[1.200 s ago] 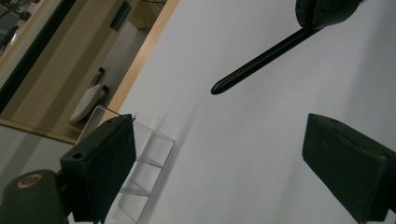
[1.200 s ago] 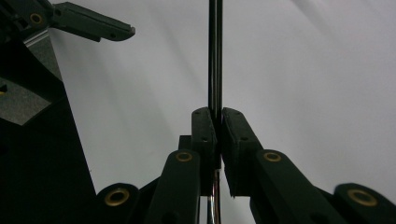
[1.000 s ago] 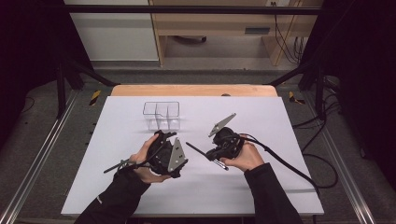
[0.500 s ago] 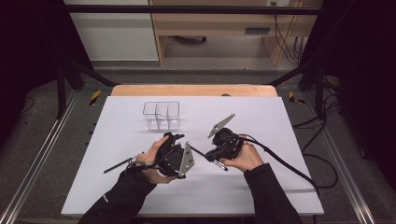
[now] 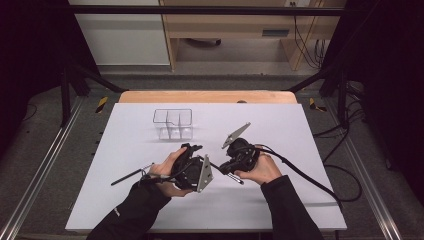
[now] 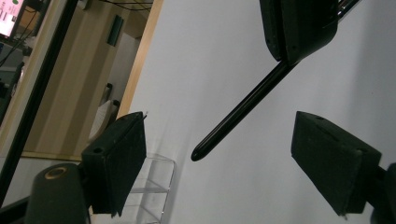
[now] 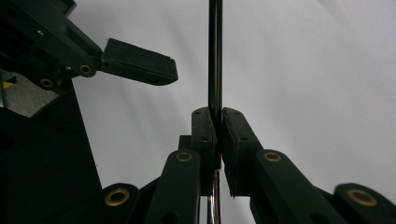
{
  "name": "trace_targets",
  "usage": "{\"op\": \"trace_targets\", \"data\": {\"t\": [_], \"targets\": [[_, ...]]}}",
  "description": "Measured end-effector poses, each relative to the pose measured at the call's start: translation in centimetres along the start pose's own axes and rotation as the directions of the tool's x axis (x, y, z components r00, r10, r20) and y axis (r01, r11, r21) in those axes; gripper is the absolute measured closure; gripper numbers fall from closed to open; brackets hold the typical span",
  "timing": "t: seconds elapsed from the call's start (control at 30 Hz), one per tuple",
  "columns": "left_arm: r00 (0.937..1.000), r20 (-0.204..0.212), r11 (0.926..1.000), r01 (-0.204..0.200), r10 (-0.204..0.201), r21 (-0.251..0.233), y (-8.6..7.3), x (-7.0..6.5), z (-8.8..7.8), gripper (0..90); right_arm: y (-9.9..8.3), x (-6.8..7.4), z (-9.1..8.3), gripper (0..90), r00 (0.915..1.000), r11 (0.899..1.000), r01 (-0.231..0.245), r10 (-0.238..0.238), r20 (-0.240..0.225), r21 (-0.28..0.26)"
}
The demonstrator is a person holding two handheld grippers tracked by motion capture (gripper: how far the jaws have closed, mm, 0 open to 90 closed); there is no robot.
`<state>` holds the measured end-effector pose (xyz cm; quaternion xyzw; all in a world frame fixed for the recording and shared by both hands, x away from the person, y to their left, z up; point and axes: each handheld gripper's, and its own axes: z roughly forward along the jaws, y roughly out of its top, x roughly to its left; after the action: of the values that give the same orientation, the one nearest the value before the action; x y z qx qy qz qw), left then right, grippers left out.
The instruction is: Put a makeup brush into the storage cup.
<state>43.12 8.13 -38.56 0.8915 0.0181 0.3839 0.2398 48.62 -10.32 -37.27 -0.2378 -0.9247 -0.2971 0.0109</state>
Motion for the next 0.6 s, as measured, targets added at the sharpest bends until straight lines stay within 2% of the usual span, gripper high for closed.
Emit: {"op": "trace_targets", "data": {"t": [0.23,0.5,0.6], "targets": [[0.9994,-0.001,0.9994,-0.036,0.036,0.005,0.4,-0.4,0.6,20.5,0.1,0.0,0.1,84.1,1.0000,1.000,-0.002,0.002,-0.008,0.003],[0.9969,-0.001,0.9969,-0.079,0.079,0.009,0.7,-0.9,0.9,30.8,0.1,0.0,0.1,84.1,0.9999,1.000,0.000,0.000,-0.014,0.002],[0.9943,-0.009,0.9943,-0.106,0.106,0.013,0.7,-1.2,1.0,34.5,0.0,0.1,0.2,84.1,0.9999,1.000,-0.001,0.001,-0.016,0.009]]}}
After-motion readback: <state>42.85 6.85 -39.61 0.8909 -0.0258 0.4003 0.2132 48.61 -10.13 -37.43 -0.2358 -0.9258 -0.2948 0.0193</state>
